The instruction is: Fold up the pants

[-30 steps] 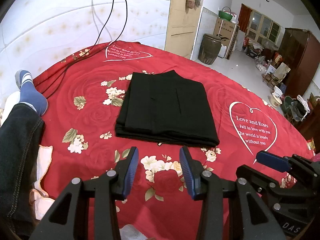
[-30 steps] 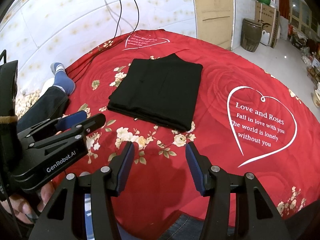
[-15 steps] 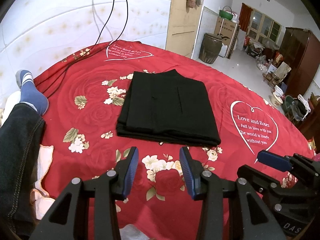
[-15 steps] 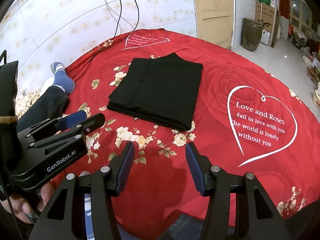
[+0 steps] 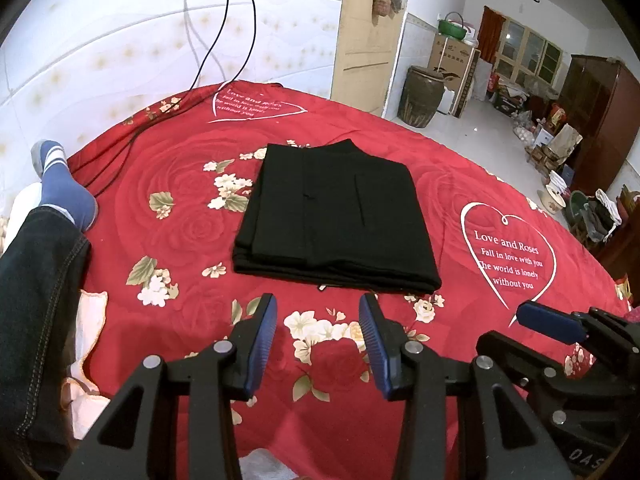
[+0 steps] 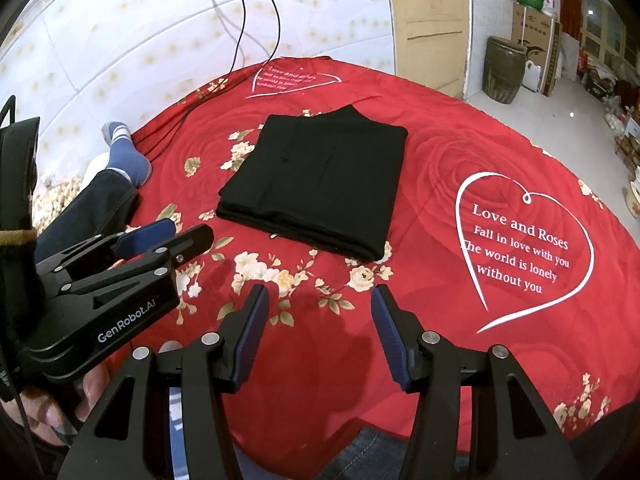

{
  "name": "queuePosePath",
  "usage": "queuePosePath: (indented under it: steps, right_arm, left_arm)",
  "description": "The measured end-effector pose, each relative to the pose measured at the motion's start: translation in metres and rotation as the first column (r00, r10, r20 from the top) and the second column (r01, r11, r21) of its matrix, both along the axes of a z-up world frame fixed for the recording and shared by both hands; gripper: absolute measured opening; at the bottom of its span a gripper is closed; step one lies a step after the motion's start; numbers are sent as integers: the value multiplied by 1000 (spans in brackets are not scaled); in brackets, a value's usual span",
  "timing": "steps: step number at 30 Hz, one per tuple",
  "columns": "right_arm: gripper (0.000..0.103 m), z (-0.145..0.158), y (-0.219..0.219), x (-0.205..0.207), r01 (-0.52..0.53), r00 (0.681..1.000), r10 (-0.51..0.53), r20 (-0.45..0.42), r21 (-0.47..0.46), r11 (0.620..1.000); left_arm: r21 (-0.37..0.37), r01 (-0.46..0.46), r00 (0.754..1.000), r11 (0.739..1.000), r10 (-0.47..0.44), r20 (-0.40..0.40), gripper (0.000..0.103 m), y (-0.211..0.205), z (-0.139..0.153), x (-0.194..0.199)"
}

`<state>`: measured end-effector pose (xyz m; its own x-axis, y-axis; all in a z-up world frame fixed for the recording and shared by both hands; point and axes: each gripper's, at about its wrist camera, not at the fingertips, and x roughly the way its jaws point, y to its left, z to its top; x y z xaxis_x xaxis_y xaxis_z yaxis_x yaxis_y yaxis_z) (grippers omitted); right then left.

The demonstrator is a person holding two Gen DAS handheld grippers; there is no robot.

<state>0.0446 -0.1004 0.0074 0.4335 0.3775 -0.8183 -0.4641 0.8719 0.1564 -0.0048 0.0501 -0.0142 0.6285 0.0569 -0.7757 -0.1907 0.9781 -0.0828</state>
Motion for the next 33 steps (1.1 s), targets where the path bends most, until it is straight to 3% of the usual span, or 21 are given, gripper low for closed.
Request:
queuePosePath:
  steps: [33]
  right_arm:
    - [53,-2,0,-2,-4,1000,4,-7,-2,1000]
  left_arm:
    - [11,-20,1000,1000,20,-1,45,1,3,0]
